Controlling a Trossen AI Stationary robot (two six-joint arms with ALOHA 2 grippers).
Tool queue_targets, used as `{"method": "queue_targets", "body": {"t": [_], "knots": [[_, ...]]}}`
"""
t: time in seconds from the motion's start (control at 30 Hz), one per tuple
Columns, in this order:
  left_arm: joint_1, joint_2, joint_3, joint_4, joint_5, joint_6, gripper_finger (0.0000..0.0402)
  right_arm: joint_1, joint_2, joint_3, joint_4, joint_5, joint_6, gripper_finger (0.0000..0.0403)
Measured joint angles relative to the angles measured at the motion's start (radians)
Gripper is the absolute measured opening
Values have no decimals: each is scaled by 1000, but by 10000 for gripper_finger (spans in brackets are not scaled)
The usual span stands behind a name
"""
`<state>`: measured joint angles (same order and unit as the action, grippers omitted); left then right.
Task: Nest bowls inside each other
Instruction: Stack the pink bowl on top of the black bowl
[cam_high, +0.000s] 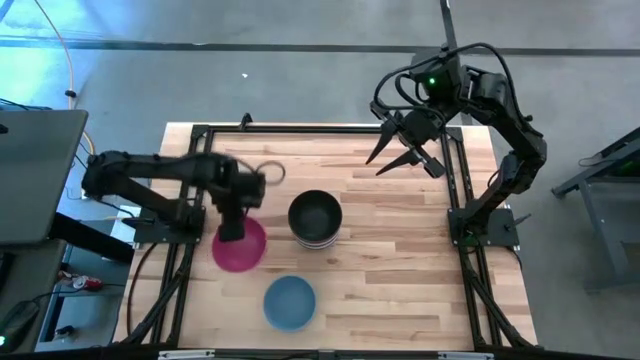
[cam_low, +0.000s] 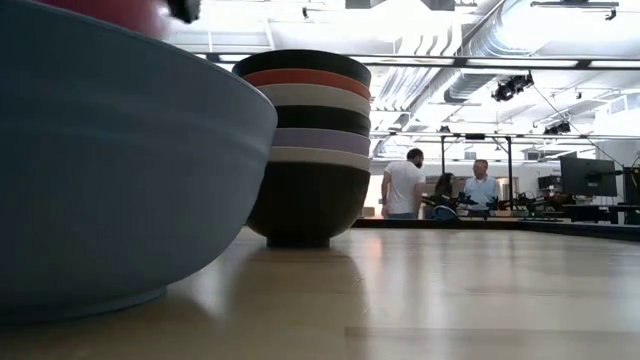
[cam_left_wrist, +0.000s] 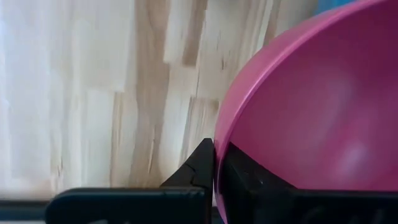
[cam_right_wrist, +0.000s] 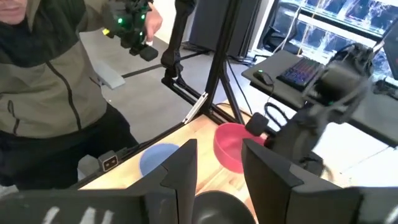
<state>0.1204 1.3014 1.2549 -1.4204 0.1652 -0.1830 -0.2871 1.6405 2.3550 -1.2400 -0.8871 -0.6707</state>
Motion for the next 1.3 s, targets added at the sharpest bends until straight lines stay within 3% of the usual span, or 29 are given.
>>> {"method": "queue_targets", "body": {"t": [0.2, 0.33, 0.6, 0.77, 1.0, 1.3], "knots": [[172, 22, 140, -28, 63, 102, 1, 0, 0, 0, 11, 22, 61, 119], [267, 62, 236, -78, 70, 136, 1, -1, -12, 0, 25, 101, 108, 119], [383, 239, 456, -154, 93, 187, 0, -1, -43, 0, 32, 139, 123, 119], [392, 385, 650, -150, 155, 202, 0, -1, -67, 0, 20, 184, 152, 119], [371, 537, 878, -150, 158, 220, 0, -1, -101, 0, -40, 281, 174, 119], [303, 621, 928, -151, 158, 208, 0, -1, -118, 0, -79, 304, 174, 119]]}}
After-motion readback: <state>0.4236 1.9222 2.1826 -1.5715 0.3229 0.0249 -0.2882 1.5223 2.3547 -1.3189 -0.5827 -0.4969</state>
